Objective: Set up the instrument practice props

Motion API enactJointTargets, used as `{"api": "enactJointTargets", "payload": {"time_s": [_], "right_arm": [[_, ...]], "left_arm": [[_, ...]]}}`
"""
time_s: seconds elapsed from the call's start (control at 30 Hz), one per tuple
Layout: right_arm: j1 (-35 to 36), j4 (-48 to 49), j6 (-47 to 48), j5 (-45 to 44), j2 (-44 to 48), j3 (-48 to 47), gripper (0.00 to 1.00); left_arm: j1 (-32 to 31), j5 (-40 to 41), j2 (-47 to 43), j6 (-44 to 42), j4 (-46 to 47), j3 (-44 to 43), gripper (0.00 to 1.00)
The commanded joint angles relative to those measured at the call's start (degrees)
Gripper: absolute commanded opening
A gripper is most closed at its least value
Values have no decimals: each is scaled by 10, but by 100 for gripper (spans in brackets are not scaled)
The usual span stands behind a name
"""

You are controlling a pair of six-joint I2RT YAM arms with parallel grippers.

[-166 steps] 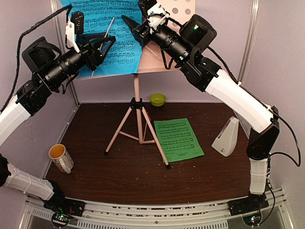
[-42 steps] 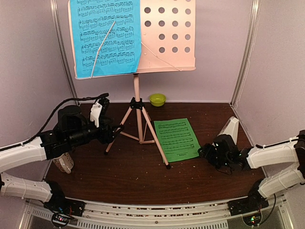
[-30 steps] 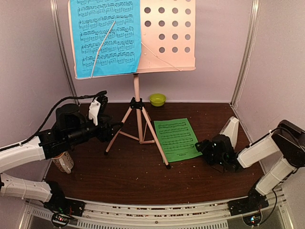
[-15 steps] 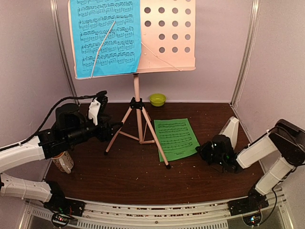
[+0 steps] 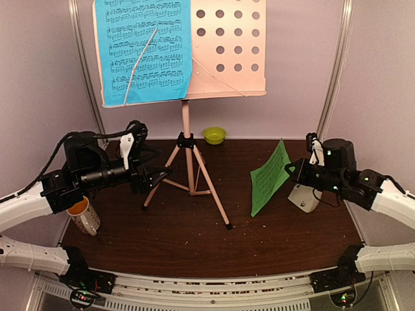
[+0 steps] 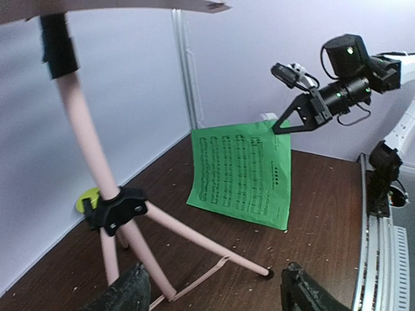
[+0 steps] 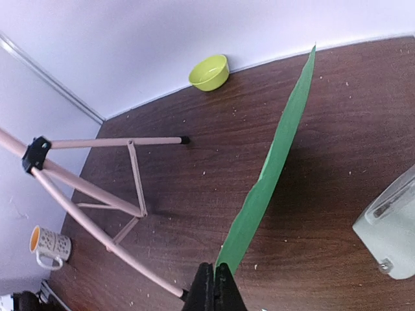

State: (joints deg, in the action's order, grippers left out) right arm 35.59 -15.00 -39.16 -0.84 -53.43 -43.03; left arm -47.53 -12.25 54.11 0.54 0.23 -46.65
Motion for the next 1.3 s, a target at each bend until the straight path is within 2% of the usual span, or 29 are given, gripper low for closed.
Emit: {"api": "enactJointTargets", "payload": {"time_s": [0.0,0.17,0.27,0.37,0.53,0.77,1.0,1.27], "right_arm": [[-1,-242,191,79,56,-70,0],[12,-391,297,155,69,-171,0],[46,-469,337,179,56,-220,0],[114,-532,348,150,40,-258,0],[252,-583,332,100,1,-320,0],[378,-658,338,35,-86,-435,0],[433,-724,352,-5,-141,-551,0],[449,-745,359,-19,-174,-605,0]], "left_arm": [[-57,-16,36,-68,38,-46,73],[-93,-16,100,-102,28,-98,73],[-98,-23,118,-120,23,-116,74],[-106,-21,132,-142,5,-132,76],[-122,-32,163,-180,-19,-159,79],[-155,-59,208,-259,-54,-193,82],[-184,-50,246,-307,-86,-232,82],[-216,-33,303,-352,-148,-310,78]]}}
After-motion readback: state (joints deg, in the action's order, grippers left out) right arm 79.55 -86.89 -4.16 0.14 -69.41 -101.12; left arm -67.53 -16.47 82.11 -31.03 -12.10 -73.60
